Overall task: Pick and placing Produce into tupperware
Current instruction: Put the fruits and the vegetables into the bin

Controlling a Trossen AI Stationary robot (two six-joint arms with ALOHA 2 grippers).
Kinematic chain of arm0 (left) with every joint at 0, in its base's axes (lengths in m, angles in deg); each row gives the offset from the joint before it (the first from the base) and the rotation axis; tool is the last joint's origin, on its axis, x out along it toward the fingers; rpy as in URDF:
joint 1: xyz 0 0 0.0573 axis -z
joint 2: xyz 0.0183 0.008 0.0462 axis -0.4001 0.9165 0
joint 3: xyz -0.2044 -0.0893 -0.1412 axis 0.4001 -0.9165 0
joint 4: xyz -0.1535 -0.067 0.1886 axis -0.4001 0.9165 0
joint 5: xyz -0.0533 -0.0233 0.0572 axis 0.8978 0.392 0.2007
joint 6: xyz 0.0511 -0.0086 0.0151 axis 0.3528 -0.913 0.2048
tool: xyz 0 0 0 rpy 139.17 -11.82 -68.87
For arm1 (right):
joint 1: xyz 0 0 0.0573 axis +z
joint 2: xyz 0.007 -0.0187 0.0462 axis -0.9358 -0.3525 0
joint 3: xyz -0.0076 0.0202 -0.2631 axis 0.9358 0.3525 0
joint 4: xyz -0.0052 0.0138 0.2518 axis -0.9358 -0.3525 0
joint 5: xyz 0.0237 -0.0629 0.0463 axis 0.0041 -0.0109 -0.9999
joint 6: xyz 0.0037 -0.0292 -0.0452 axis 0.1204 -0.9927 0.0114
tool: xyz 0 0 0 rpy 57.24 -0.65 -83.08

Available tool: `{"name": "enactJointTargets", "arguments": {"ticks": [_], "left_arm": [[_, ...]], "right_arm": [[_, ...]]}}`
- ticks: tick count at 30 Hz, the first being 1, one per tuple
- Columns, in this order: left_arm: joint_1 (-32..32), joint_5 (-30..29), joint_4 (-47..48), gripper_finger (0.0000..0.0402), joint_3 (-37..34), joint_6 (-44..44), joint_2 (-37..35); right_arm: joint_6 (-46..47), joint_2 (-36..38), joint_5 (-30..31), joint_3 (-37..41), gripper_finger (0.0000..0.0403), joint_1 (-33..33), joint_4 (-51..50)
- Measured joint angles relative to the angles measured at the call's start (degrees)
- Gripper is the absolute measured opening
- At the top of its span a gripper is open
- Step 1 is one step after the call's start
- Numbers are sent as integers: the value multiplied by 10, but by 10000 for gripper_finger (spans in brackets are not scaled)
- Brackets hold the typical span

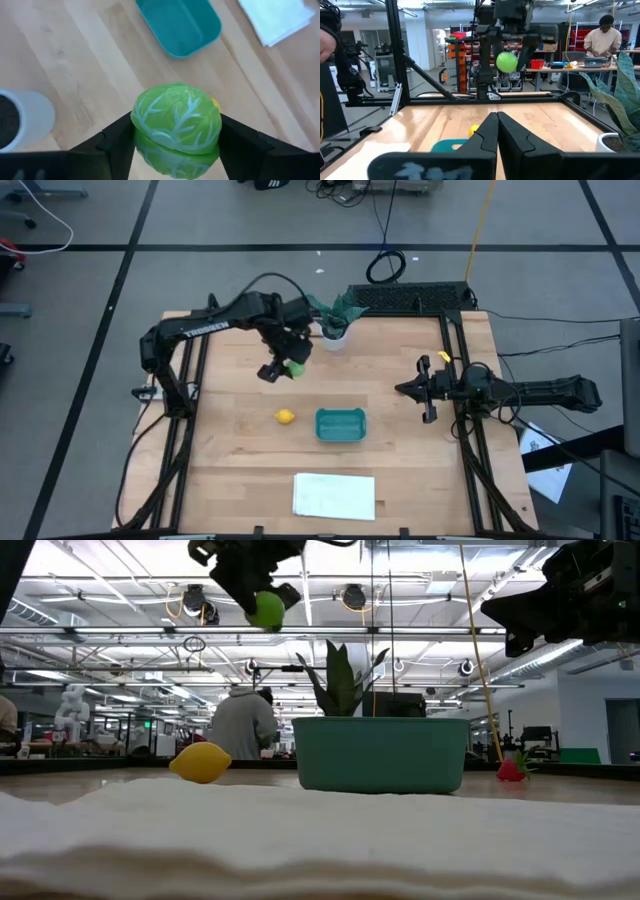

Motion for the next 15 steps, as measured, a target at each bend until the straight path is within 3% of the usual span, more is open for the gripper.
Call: {"name": "enactJointTargets", "arguments": {"ticks": [6,15], "left_arm": [[-14,24,-7,241,0,-27,-26],[-11,-6,-11,241,0,-79,-31]], "right_arm": [[0,0,0,0,0,0,0],[-1,0,0,0,0,0,0]]}}
